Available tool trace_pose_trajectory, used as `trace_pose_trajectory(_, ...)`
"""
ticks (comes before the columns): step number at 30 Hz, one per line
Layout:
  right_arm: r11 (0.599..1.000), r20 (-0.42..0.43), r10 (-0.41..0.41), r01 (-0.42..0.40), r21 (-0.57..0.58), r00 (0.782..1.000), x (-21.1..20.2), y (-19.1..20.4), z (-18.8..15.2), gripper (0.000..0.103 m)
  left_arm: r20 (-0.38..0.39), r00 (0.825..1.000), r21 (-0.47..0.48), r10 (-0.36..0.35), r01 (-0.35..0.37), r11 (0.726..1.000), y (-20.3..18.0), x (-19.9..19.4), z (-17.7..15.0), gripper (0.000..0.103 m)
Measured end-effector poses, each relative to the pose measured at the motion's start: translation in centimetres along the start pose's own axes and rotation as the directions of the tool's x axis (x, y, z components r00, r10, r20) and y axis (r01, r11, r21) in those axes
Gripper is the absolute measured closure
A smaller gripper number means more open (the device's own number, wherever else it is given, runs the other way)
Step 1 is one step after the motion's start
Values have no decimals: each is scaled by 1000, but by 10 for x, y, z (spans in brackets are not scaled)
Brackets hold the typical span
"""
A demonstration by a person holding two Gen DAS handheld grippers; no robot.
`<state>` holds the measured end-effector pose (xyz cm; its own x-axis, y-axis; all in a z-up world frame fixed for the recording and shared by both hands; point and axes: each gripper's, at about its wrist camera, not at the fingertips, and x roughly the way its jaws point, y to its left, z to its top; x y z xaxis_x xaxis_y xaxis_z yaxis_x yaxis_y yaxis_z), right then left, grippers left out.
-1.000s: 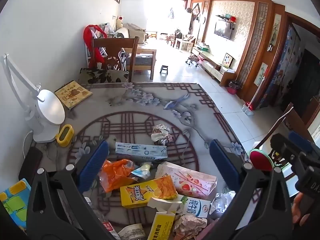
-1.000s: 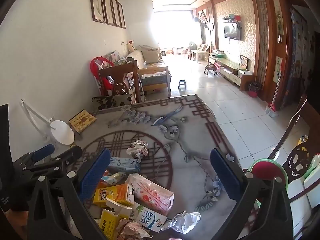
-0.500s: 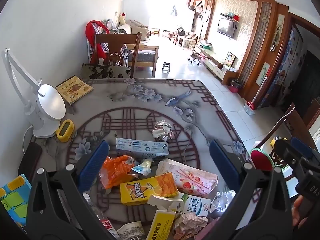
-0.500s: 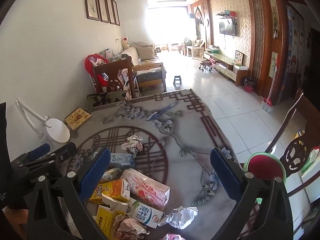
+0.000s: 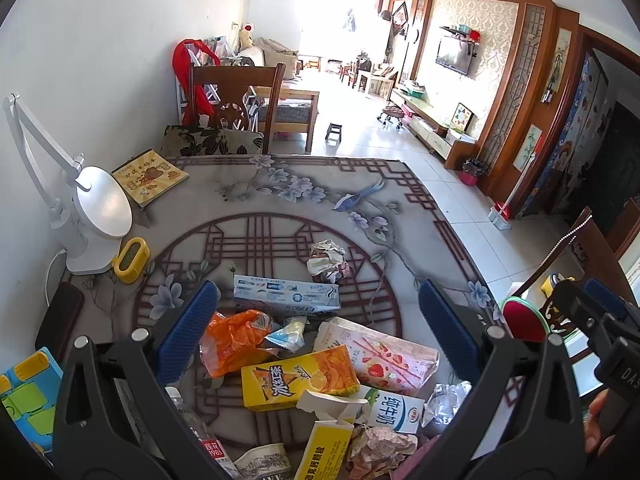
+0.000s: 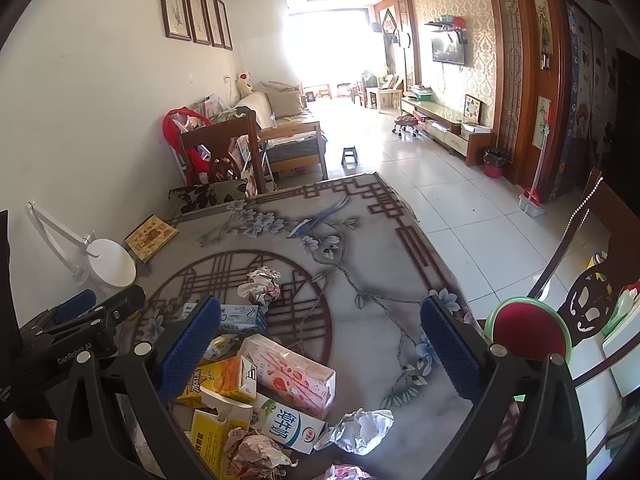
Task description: Collect trash
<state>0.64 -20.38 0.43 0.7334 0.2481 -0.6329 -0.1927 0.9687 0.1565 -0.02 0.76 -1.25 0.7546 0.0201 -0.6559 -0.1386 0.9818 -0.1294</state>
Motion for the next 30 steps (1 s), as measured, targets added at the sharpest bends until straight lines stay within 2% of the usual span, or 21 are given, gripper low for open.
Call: trace_pose_trajectory(30,999,-29,-23,24,40,999,8,-8,-5,7,-9,1000,4,0,0,1000,1,5,-1,4)
